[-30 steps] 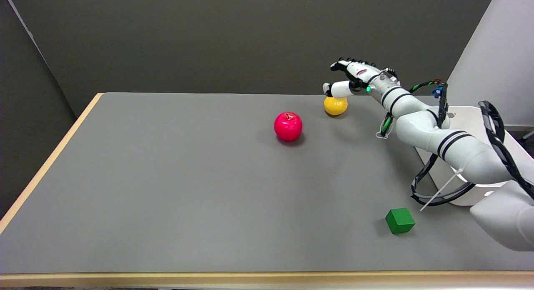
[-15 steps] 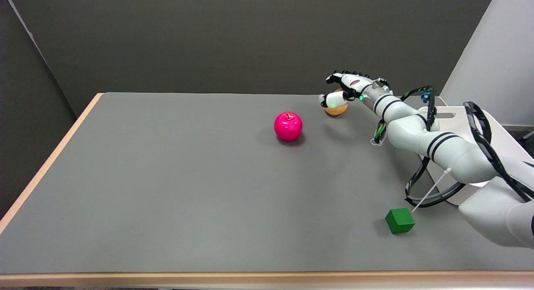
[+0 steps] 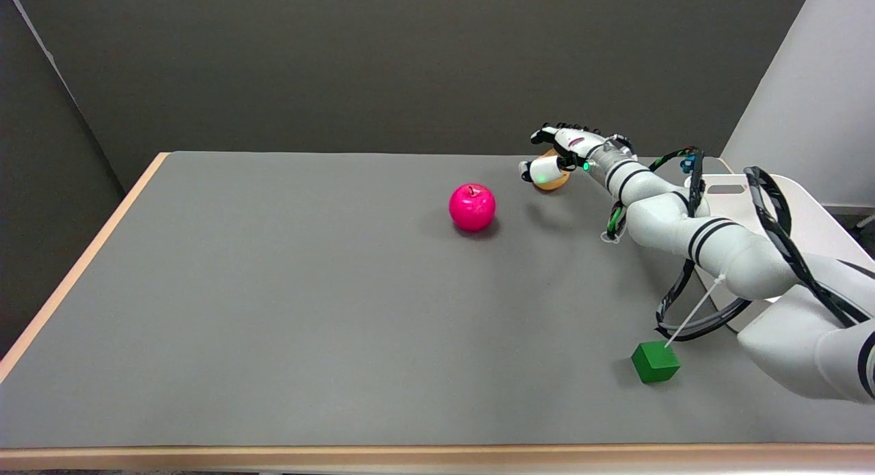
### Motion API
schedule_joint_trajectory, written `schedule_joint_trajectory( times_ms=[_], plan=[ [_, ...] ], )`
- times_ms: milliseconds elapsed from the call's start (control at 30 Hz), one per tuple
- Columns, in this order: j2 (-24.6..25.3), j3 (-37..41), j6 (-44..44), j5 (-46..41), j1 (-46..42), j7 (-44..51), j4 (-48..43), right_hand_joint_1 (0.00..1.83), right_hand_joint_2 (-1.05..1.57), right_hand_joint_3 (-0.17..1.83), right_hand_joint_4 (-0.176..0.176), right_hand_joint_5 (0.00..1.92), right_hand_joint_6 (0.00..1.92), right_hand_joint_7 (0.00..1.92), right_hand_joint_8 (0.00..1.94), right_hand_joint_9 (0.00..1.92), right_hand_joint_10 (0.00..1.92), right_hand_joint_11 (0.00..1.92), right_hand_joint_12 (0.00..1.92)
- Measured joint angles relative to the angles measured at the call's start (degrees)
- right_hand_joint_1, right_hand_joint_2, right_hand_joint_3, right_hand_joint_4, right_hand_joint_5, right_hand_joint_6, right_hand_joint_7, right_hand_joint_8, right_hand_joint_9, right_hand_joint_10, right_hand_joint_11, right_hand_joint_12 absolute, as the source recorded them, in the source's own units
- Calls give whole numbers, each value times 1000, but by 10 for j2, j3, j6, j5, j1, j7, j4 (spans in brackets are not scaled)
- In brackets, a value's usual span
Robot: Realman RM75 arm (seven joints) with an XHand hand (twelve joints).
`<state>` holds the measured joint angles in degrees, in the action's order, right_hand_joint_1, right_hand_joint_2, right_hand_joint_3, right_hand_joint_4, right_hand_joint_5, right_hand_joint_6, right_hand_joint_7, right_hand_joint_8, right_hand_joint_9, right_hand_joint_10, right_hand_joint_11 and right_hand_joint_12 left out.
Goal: Pick up the yellow pear.
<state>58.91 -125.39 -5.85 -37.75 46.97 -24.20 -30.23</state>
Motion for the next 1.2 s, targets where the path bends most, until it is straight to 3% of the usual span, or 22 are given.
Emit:
schedule_joint_trajectory(
  times_ms=[200, 267, 400, 500, 633, 800, 1033, 1200],
  plan=[
    [4, -3, -5, 0, 2, 0, 9, 412, 749, 889, 68, 267, 505, 274, 307, 226, 667, 54, 1137],
    [5, -4, -7, 0, 2, 0, 11, 433, 753, 1006, 61, 310, 685, 368, 415, 308, 736, 114, 1279],
    [7, -6, -13, 0, 2, 0, 13, 516, 795, 1001, 53, 315, 842, 438, 495, 380, 795, 32, 1509],
    [8, -7, -15, 0, 2, -1, 13, 581, 848, 890, 55, 282, 1005, 452, 479, 382, 856, -1, 1554],
    [8, -8, -19, 0, 1, -1, 12, 756, 814, 959, 63, 272, 1032, 442, 519, 414, 842, 56, 1634],
    [8, -8, -23, 1, -1, -1, 7, 974, 865, 906, 75, 233, 1104, 445, 620, 452, 941, 186, 1713],
    [8, -9, -29, 6, -4, 0, -8, 1034, 915, 850, 90, 254, 1195, 442, 770, 483, 1054, 194, 1910],
    [7, -9, -32, 11, -8, 0, -23, 965, 853, 878, 87, 258, 1105, 479, 662, 514, 1029, 41, 1915]
  ],
)
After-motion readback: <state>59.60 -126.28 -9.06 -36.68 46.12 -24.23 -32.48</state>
